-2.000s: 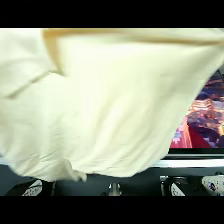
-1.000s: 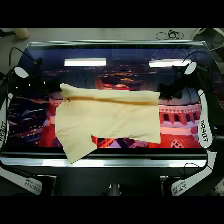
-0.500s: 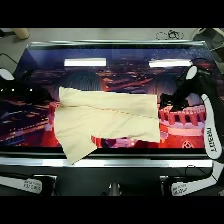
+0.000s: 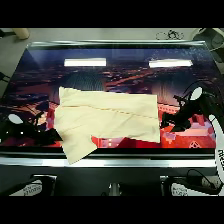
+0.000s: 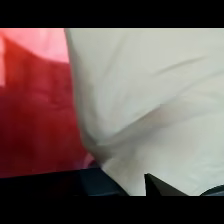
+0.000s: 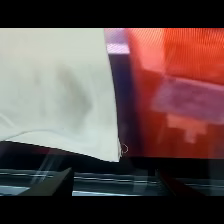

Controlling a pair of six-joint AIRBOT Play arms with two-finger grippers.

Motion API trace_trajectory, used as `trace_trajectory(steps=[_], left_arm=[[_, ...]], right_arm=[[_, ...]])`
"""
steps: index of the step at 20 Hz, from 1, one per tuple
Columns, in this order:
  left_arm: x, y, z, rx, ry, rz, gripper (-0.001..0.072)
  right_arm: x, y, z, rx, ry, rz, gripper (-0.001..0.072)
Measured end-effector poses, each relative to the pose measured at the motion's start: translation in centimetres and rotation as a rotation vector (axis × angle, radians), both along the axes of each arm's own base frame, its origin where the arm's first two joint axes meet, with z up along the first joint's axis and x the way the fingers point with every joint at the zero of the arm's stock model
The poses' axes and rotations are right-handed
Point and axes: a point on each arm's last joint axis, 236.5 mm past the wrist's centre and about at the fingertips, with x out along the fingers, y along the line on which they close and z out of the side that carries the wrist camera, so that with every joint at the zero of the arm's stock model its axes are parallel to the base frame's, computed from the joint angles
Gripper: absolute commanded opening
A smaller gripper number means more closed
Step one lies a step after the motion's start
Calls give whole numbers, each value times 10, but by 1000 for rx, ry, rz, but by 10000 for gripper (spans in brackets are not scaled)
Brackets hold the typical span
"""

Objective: Fold the shirts.

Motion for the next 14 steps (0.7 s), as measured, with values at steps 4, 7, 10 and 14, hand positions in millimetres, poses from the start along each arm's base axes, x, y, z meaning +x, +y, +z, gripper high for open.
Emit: trace_trajectory(steps=[4,7,10,14], left_arm=[[-5,-21,-8,-60,-23,56,315],[3,-26,-16,-49,-67,74,28],[6,-30,-16,-54,-84,78,28],[8,-31,-14,-51,-105,72,28]], right_arm=[[-4,2,-2,5,-1,-5,529],[-14,4,-10,11,27,-8,563],[-39,15,-31,51,90,-15,567],[-48,32,-53,111,79,-61,545]])
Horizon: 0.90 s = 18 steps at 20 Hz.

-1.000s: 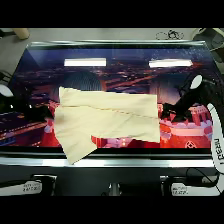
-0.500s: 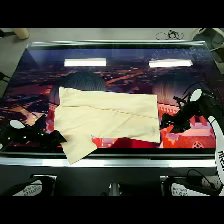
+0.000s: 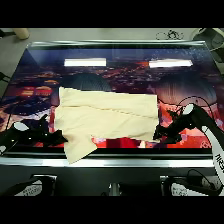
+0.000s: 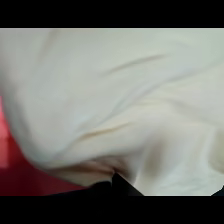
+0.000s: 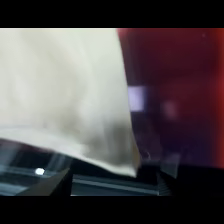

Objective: Fold the shirts.

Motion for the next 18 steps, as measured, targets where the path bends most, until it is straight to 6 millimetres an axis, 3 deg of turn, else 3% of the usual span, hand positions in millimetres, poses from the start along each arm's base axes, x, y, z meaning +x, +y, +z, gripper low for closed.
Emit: trace_trajectory(steps=[1,2,3,4,5,8,10,12,15,18], left_arm=[[0,0,0,1,-2,-1,28],[0,0,1,2,-6,-3,28],[0,0,2,2,-9,-4,28],[0,0,3,0,-9,-6,28],[-1,-1,3,-1,-9,-7,28],[3,0,8,0,-28,-17,26],[22,2,26,9,-104,-36,24],[55,9,62,33,-231,-47,23],[112,17,118,67,-401,-61,24],[172,18,135,71,-451,-70,26]], right_arm=[[1,3,-2,10,-8,-15,509],[2,5,-4,15,-12,-28,413],[6,6,-6,13,-31,-45,285],[16,7,-9,13,-68,-75,93],[22,6,-12,5,-93,-88,23],[30,9,-12,18,-124,-107,18],[49,4,0,5,-213,-83,17],[72,5,30,16,-307,-59,18],[128,-10,73,-34,-486,-69,19],[187,-21,93,-59,-595,-103,20]])
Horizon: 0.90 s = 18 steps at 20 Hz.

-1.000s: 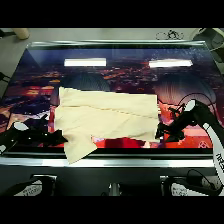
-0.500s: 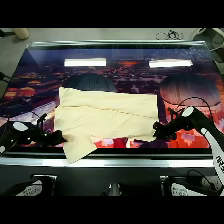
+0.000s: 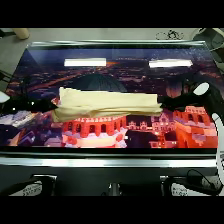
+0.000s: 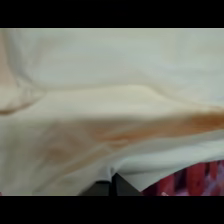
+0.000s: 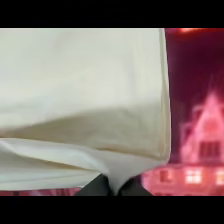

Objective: Fold the shirts.

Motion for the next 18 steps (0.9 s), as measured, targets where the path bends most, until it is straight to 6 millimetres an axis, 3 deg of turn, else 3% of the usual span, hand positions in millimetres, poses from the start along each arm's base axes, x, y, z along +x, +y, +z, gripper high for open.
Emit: trace_trajectory(steps=[3,4,5,6,7,10,15,18], left_arm=[[55,-4,-19,-21,40,3,42],[68,-7,-30,-30,67,3,155],[77,-10,-43,-42,104,4,344],[84,-11,-53,-53,136,10,356],[90,-12,-61,-61,160,16,355],[101,-11,-60,-74,175,10,355],[101,-13,-19,-66,115,-51,355],[97,-33,1,-56,80,-102,355]], right_arm=[[37,-7,-12,6,-7,-41,22],[43,-6,-20,16,9,-53,27],[48,-4,-30,23,23,-57,116],[50,1,-40,27,41,-52,347],[51,7,-47,34,55,-43,660],[56,13,-54,16,54,9,701],[50,-19,-69,-9,124,-21,686],[49,-1,-82,83,169,-44,654]])
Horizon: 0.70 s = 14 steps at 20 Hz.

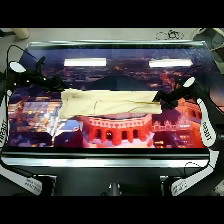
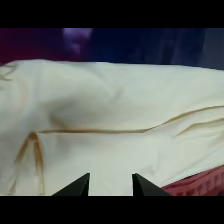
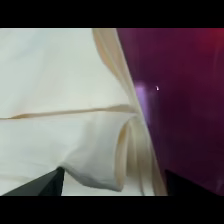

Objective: Fold the shirts.

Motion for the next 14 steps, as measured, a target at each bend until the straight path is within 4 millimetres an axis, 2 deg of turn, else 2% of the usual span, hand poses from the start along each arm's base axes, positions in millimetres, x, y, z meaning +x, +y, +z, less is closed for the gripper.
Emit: trace_trajectory(steps=[1,2,3,4,6,7,9,12,14], left_arm=[[-3,-10,5,0,-6,-24,355],[-5,-20,8,1,-13,-44,354],[-9,-31,10,1,-16,-69,349],[-11,-42,12,1,-20,-91,293],[-19,-65,14,0,-23,-139,30],[-23,-76,13,0,-22,-163,28],[-30,-101,8,0,-24,-199,28],[-43,-149,-10,-26,-10,-220,28],[-58,-195,-26,-87,13,-226,28]], right_arm=[[3,7,-1,25,1,-8,527],[5,15,-4,40,-3,-9,304],[6,25,-8,55,-1,-4,12],[5,32,-10,59,6,7,22],[11,44,-4,74,-22,12,18],[10,48,4,78,-38,32,18],[13,56,38,85,-109,72,18],[0,67,106,89,-212,150,19],[-22,76,153,89,-260,208,20]])
